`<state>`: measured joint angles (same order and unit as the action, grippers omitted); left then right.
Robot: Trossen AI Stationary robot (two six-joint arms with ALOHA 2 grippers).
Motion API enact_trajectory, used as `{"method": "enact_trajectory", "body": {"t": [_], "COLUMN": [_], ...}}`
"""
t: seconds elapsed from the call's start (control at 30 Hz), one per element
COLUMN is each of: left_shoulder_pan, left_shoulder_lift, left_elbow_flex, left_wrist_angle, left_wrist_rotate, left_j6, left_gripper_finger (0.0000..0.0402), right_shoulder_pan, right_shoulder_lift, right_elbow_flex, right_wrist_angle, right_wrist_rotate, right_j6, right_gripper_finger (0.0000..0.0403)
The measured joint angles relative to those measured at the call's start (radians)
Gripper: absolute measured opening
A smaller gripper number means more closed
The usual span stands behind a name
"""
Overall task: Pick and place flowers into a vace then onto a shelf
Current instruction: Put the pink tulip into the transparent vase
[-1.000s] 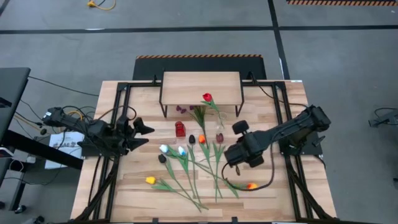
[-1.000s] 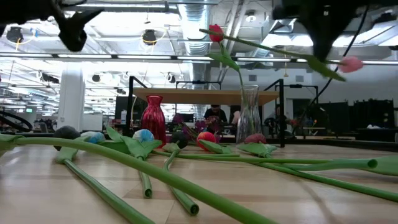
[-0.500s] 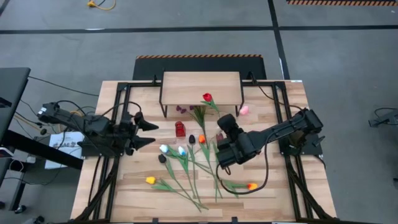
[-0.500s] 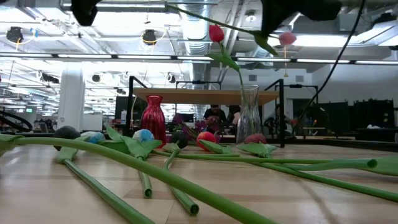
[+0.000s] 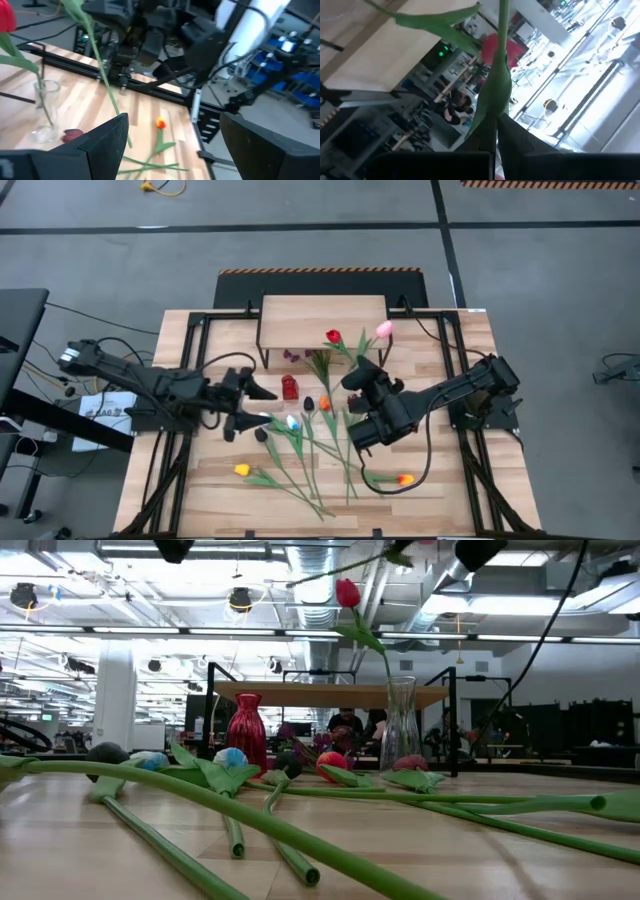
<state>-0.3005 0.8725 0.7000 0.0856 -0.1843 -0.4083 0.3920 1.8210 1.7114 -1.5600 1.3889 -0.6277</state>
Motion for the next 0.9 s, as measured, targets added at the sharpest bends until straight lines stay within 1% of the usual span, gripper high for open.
{"method": "enact_trajectory", "body": {"t": [0.23,0.47,0.73,0.9], "left_shoulder_pan": [0.084,0.154,0.202,0.224], "left_shoulder_lift": [0.146,0.279,0.414,0.495], "left_elbow_flex": [0.083,0.177,0.273,0.328], "left_wrist_angle": [0.003,0.049,0.037,0.039], "left_wrist_rotate": [0.006,0.126,0.183,0.259], "left_j6": [0.006,0.006,0.005,-0.002], "left_gripper_finger": [0.0303,0.0303,0.0303,0.0303], "right_shoulder_pan": [0.011,0.028,0.056,0.067], "right_shoulder_lift": [0.000,-0.001,-0.001,-0.001], "right_elbow_flex": [0.078,0.099,0.099,0.099], "right_wrist_angle": [0.002,0.001,0.001,0.001], "right_wrist_rotate": [0.050,0.050,0.050,0.050], "right_j6": [-0.002,-0.010,-0.012,-0.012], "right_gripper_finger": [0.0000,0.0000,0.0000,0.0000]}}
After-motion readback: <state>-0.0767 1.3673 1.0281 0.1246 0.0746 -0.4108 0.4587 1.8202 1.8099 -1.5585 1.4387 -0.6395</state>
